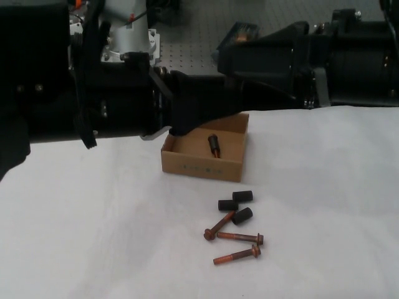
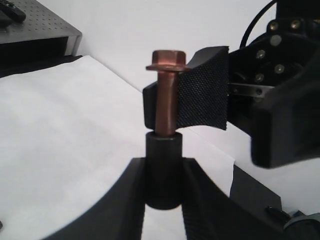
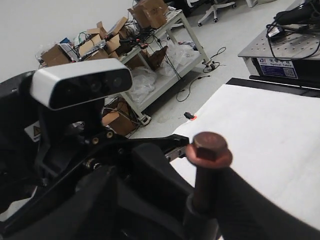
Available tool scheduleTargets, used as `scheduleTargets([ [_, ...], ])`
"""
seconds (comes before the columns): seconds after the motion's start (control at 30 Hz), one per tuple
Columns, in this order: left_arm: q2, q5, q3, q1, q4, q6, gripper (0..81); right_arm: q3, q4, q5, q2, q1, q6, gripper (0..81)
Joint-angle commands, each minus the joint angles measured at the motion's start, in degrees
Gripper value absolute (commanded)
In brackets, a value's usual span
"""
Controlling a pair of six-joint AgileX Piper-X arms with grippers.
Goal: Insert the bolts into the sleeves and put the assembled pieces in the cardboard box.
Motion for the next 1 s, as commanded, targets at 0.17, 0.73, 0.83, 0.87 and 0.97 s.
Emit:
scheduleTargets([
  [0.17, -0.5, -2.9, -0.9, 0.4, -4.6, 0.2, 0.6, 0.0, 3.0, -2.9, -1.0, 0.0, -1.2, 42.3],
  [0.73, -0.5, -2.9, -0.9, 0.4, -11.0, 0.2, 0.6, 0.0, 8.0, -3.4, -0.9, -2.5, -4.0, 42.1],
  [0.83, -0.5, -3.9, -0.9, 0.4, -11.0, 0.3, 0.6, 0.0, 9.1, -3.6, -0.9, -3.0, -4.1, 42.1],
  [0.87, -0.5, -4.7, -0.9, 0.4, -11.0, 1.1, 0.6, 0.0, 9.9, -3.8, -0.9, -3.3, -4.8, 42.1],
  [0.97, -0.5, -8.2, -0.9, 0.7, -8.9, 6.9, 0.6, 0.0, 14.0, -4.5, -1.6, -4.2, -8.0, 42.1],
])
